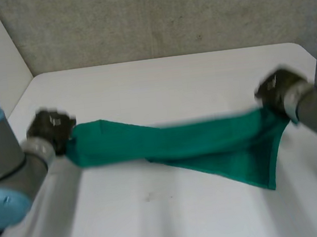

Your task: Fold the towel.

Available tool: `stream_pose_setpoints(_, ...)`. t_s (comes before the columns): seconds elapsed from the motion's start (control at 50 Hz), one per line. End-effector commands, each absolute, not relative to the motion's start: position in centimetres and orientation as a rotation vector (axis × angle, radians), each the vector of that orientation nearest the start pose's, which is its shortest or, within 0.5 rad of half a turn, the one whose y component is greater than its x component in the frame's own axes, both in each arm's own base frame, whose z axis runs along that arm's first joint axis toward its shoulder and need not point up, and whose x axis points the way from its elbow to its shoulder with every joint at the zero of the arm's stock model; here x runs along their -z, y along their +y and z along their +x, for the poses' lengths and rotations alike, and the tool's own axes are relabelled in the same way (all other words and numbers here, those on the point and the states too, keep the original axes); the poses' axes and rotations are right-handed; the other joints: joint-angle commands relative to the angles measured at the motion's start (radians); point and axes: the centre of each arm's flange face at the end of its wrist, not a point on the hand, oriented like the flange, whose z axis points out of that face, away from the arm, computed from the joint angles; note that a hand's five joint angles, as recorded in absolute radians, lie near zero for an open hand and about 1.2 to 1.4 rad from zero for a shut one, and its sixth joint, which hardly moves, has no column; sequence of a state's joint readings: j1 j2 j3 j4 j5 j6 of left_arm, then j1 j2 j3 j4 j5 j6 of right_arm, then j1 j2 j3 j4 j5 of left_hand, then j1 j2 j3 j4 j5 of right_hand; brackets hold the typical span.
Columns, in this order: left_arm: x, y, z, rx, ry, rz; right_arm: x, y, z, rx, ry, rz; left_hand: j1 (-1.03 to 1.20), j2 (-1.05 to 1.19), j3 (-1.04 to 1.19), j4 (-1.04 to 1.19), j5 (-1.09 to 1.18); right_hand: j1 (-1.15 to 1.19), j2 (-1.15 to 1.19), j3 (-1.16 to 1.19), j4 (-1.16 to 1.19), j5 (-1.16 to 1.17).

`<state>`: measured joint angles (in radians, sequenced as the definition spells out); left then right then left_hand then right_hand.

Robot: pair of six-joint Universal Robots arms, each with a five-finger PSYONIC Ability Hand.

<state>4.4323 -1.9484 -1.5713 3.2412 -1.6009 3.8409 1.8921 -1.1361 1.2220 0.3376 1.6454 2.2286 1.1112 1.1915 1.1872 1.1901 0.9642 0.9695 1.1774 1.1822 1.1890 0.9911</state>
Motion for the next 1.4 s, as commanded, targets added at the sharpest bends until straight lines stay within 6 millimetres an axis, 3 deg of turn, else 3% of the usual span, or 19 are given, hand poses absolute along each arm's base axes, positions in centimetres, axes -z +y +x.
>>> stream_pose_setpoints(0.02,-33.7,-35.7,-25.7,2.300,1.525,0.758,-36.6,-36.5,24.4,2.704,2.048,-0.939,0.285,0.205,0.209,0.206,0.258,0.427,0.219,0.214,0.207,0.231)
stream_pose_setpoints(0.04,-35.5,-35.9,-25.7,2.365,1.463,0.702,-38.8,-36.6,24.4,2.808,1.919,-0.805,0.285,0.205,0.209,0.206,0.258,0.427,0.219,0.214,0.207,0.231)
stream_pose_setpoints(0.08,-38.7,-35.9,-25.4,2.484,1.353,0.574,-39.7,-36.6,24.4,2.847,1.861,-0.750,0.285,0.205,0.209,0.206,0.258,0.427,0.219,0.214,0.207,0.231)
stream_pose_setpoints(0.1,-41.3,-35.5,-24.8,2.570,1.272,0.448,-42.3,-35.8,24.2,2.946,1.698,-0.622,0.285,0.205,0.209,0.206,0.258,0.427,0.219,0.214,0.207,0.231)
stream_pose_setpoints(0.12,-43.0,-35.0,-24.2,2.631,1.215,0.353,-43.1,-35.4,23.9,2.978,1.652,-0.589,0.285,0.205,0.209,0.206,0.258,0.427,0.219,0.214,0.207,0.231)
stream_pose_setpoints(0.2,-43.4,-34.4,-23.6,2.678,1.218,0.299,-43.2,-34.0,23.5,3.002,1.604,-0.581,0.285,0.205,0.209,0.206,0.258,0.427,0.219,0.214,0.207,0.231)
stream_pose_setpoints(0.3,-39.4,-34.8,-23.6,2.610,1.357,0.371,-39.0,-33.7,23.8,2.857,1.743,-0.733,0.285,0.205,0.209,0.206,0.258,0.427,0.219,0.214,0.207,0.231)
stream_pose_setpoints(0.34,-35.4,-34.8,-23.6,2.528,1.498,0.447,-36.2,-33.4,24.0,2.744,1.835,-0.826,0.285,0.205,0.209,0.206,0.258,0.427,0.219,0.214,0.207,0.231)
stream_pose_setpoints(0.48,-26.7,-33.4,-23.6,2.354,1.781,0.623,-28.6,-31.8,24.3,2.410,2.046,-1.040,0.285,0.205,0.209,0.206,0.258,0.427,0.219,0.214,0.207,0.231)
stream_pose_setpoints(0.58,-18.0,-32.0,-23.1,2.132,2.037,0.755,-22.8,-31.3,24.8,2.167,2.148,-1.156,0.285,0.205,0.209,0.206,0.258,0.427,0.219,0.214,0.207,0.231)
stream_pose_setpoints(0.64,-15.8,-31.3,-23.0,2.054,2.101,0.789,-16.8,-31.7,24.9,1.925,2.303,-1.223,0.285,0.205,0.209,0.206,0.258,0.427,0.219,0.214,0.207,0.231)
stream_pose_setpoints(0.72,-14.9,-30.7,-22.7,2.012,2.139,0.803,-14.5,-31.7,24.6,1.790,2.398,-1.226,0.285,0.205,0.209,0.206,0.258,0.378,0.170,0.166,0.159,0.182)
stream_pose_setpoints(0.8,-15.2,-30.7,-22.5,2.017,2.135,0.790,-14.1,-31.2,24.2,1.738,2.443,-1.166,0.285,0.205,0.209,0.206,0.258,-0.240,-0.448,-0.453,-0.460,-0.436)
stream_pose_setpoints(0.98,-16.6,-30.7,-21.6,2.040,2.110,0.744,-14.0,-30.7,21.6,1.641,2.528,-0.779,0.285,0.205,0.209,0.206,0.258,-0.374,-0.582,-0.586,-0.593,-0.570)
stream_pose_setpoints(1.1,-16.4,-30.5,-21.5,2.026,2.118,0.744,-13.9,-30.2,20.7,1.654,2.544,-0.724,0.285,0.205,0.209,0.206,0.258,-0.330,-0.538,-0.542,-0.549,-0.526)
stream_pose_setpoints(1.2,-16.1,-30.8,-20.7,1.999,2.124,0.726,-14.5,-30.5,20.4,1.742,2.508,-0.704,0.285,0.205,0.209,0.206,0.258,0.121,-0.087,-0.091,-0.098,-0.075)
stream_pose_setpoints(1.22,-15.9,-30.7,-20.5,1.982,2.136,0.728,-15.1,-30.5,20.4,1.781,2.486,-0.698,0.285,0.205,0.209,0.206,0.258,0.424,0.216,0.211,0.204,0.228)
stream_pose_setpoints(1.26,-15.7,-30.4,-20.4,1.956,2.156,0.733,-15.4,-30.5,20.4,1.801,2.474,-0.700,0.285,0.205,0.209,0.206,0.258,0.427,0.219,0.214,0.207,0.231)
stream_pose_setpoints(1.4,-16.3,-28.0,-19.4,1.786,2.255,0.793,-20.3,-29.3,19.7,1.971,2.417,-0.919,0.285,0.205,0.209,0.206,0.258,0.427,0.219,0.214,0.207,0.231)
